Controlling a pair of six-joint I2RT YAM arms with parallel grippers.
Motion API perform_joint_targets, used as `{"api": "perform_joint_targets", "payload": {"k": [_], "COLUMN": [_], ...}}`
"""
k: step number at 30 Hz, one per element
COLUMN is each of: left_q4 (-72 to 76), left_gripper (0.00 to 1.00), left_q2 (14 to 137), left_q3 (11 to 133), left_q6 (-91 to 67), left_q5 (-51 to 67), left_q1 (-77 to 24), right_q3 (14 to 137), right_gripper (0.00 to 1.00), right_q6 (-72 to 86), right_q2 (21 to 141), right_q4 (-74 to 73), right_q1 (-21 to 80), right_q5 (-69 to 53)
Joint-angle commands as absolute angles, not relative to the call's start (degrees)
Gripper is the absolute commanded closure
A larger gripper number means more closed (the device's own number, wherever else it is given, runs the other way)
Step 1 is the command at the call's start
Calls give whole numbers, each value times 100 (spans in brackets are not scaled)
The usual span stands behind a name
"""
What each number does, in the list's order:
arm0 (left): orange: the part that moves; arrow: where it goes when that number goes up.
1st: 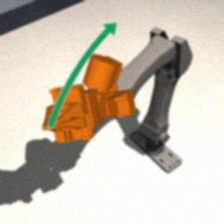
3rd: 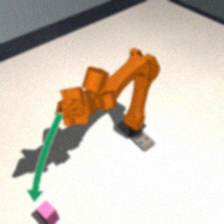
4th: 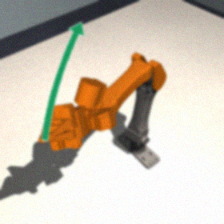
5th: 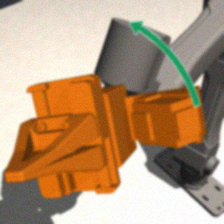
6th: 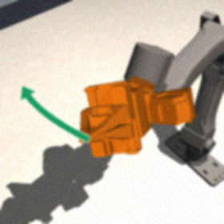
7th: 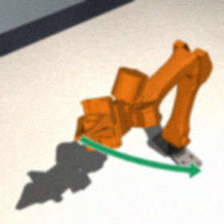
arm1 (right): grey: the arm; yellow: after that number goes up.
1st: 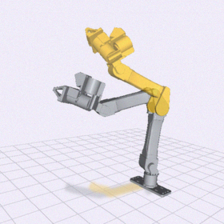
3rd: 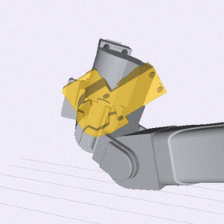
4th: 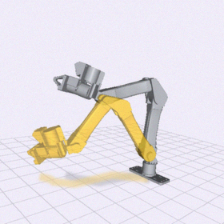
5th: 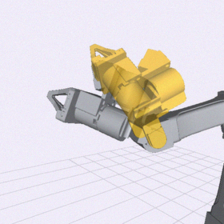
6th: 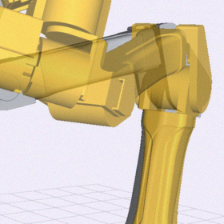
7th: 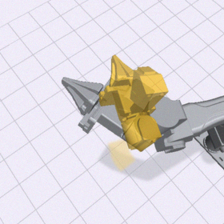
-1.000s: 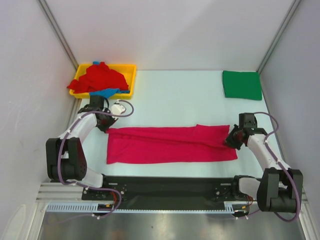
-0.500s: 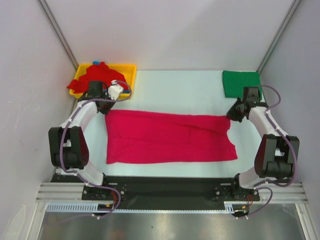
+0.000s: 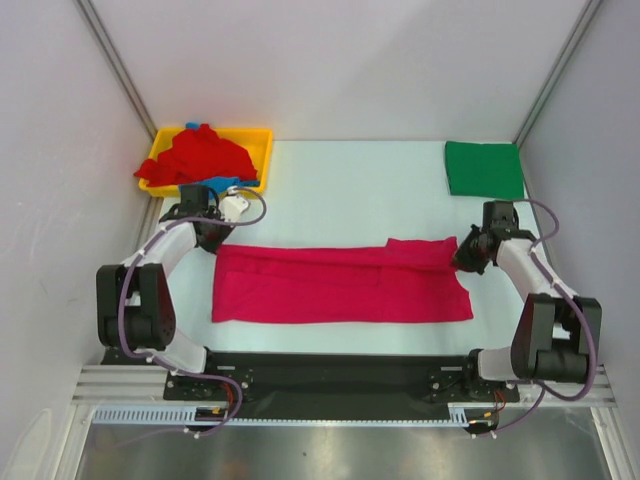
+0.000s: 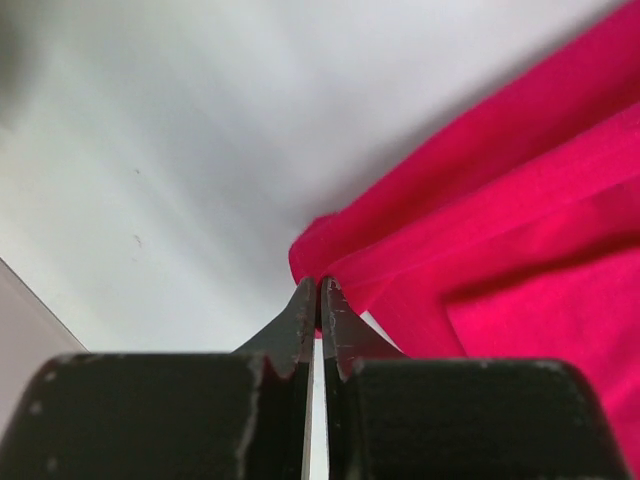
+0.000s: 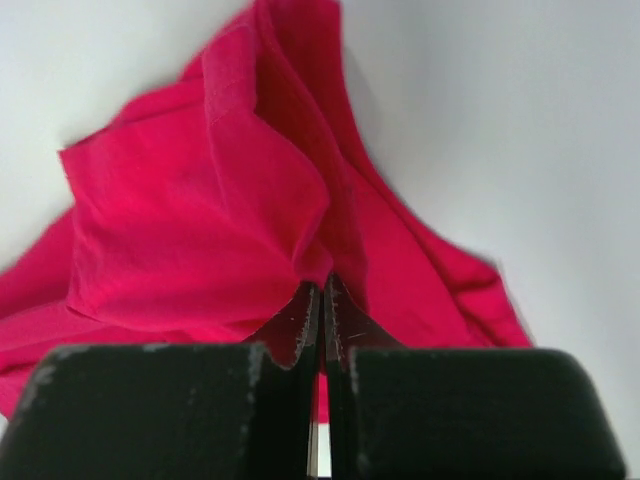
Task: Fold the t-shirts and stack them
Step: Fold the tshirt
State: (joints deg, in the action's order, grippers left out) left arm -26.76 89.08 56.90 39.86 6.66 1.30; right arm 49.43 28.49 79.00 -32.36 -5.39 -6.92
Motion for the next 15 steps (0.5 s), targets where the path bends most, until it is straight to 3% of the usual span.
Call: {"api": "perform_joint_targets", "payload": {"k": [1,8,11,13,14,15], "left_q4": [-2742,-2830,-2935,-3084,-3285,-3426], "left_gripper": [96,94,87,69,54,51], "left_q2": [8447,8393,8463,8473,8464,8446], "left_q3": [5380,4887,4913,5000,5123,5194], "left_q6": [4359,4684,4711,4728,4781,4825], "left_q5": [791,685,756,852,887,983], "left_q1": [202,211,211,202,202,228], "right_q3": [4485,3771,3718,3727,3770,3797], "right_gripper": [100,100,99,76,60,56], "right_q6": [3005,3340,3349,3331,3314,3305], "right_q2": [7341,7058,7197,7277,7330,7339], "right_q4": [-3384,-3296,-3200,-3173,-3190,-3208], "right_q1": [-589,-580,-580,-580,-589,-589], "right_q5": [-624,-809,-835,-870,-870,-853]}}
